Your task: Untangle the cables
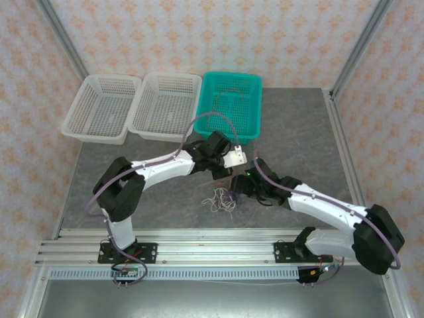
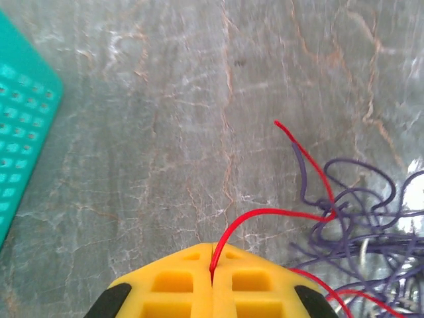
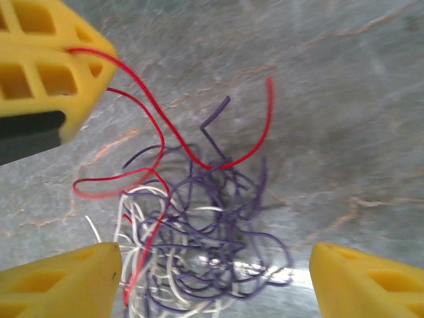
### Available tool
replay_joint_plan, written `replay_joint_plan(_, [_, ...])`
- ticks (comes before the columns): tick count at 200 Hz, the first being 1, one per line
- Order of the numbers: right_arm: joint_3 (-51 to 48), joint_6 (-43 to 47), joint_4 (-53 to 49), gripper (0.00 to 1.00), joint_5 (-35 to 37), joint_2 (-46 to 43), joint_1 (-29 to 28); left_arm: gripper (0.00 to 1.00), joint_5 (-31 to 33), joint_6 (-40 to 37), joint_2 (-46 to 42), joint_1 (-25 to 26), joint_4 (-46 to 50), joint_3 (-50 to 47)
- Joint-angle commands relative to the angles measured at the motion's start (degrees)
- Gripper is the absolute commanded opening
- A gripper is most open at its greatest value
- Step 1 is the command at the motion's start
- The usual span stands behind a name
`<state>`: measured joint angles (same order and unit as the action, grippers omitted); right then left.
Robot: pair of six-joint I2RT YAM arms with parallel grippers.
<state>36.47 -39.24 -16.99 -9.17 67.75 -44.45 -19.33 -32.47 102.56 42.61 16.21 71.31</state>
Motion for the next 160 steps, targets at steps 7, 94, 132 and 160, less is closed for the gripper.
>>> replay_joint_plan(7, [-0.3,-3.78,12.08,0.76,9.07,6.05,-0.82,0.0,-1.9,9.15,-4.25,-0.51,-3.4,-2.54])
replay_joint_plan(94, [-5.31,-20.52,5.07,0.1,21.66,12.95,7.32,0.0,-3.14,28.57,-23.83,-4.08,-11.98,-14.47])
replay_joint_plan(132, [-7.05,-19.26,-0.1,0.11,23.01,7.48,11.64,0.0,2.47,34.67,-31.48,-7.86,-10.45,-18.57])
replay_joint_plan(160, [-6.1,-10.08,0.98,0.25,20.48,1.12,12.89,0.0,6.82,38.04,-33.1,-8.24,-6.49,-17.25])
